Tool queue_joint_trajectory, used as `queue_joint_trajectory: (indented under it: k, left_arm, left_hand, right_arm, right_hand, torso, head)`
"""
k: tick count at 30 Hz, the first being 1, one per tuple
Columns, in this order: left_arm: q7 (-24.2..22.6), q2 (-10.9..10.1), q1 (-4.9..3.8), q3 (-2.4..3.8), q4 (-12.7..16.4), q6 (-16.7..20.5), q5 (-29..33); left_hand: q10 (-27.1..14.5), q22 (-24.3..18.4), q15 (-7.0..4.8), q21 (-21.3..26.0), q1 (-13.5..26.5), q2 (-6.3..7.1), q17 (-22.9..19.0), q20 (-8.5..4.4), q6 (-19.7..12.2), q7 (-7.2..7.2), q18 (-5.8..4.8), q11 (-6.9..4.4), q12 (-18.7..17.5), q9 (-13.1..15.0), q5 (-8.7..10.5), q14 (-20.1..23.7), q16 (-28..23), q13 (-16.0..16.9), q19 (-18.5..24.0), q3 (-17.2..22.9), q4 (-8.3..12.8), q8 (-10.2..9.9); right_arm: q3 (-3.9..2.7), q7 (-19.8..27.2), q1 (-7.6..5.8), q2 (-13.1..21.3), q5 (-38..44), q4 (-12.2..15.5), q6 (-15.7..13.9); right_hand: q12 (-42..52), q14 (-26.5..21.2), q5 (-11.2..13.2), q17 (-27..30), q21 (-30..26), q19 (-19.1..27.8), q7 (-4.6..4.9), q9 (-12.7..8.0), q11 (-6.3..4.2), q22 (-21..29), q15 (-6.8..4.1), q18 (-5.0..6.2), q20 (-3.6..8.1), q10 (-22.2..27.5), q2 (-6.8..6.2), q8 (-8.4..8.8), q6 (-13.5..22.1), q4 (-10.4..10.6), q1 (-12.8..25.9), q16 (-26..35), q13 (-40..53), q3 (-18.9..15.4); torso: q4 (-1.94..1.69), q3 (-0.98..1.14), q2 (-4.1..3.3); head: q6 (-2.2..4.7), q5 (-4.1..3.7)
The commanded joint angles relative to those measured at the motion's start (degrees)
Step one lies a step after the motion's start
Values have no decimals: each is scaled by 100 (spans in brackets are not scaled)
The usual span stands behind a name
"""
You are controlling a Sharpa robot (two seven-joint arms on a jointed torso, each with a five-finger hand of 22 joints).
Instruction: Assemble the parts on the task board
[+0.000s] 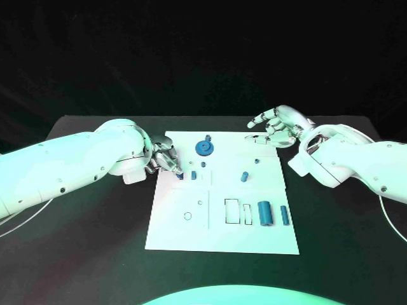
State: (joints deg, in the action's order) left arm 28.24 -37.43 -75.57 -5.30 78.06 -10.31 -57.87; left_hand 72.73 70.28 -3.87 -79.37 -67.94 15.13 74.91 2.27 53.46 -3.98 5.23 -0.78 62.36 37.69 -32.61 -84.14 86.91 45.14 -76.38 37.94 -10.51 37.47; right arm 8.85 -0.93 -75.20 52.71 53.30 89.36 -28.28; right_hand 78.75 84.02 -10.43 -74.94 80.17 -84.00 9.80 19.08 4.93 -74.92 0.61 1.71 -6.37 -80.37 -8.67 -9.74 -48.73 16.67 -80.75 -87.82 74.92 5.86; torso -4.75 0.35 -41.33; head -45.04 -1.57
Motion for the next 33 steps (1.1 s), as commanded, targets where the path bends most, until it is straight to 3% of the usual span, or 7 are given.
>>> queue_joint_trajectory:
  k: [1, 33]
  left_arm:
    - [16, 20, 18, -2, -7, -81, -62]
    - [-3, 57, 52, -5, -10, -360, -63]
  left_hand:
    - [44, 8, -42, -35, 15, -61, 894, -11, 57, 31, -42, -14, 32, 83, -39, -420, 36, 1, -44, 1187, 1232, 16]
    - [64, 4, -41, -35, 31, -62, 913, -13, 65, 33, -42, -15, 49, 86, -45, -426, 44, 37, -38, 1187, 1231, 9]
  right_arm:
    - [-1, 72, 4, 1, 59, 9, 31]
    - [-1, 72, 5, 7, 58, 12, 33]
  right_hand:
    - [8, 448, 4, -881, -31, -124, -9, -9, -13, -928, -13, 69, -3, 1, -6, -24, 14, -7, 9, 28, 309, -30]
    - [8, 448, 4, -881, -31, -124, -9, -9, -13, -928, -13, 69, -3, 1, -6, -24, 14, -7, 9, 28, 309, -30]
  torso:
    - [-2, 0, -1]
    - [-1, 3, 0]
  head:
    - [-7, -2]
    - [-34, -11]
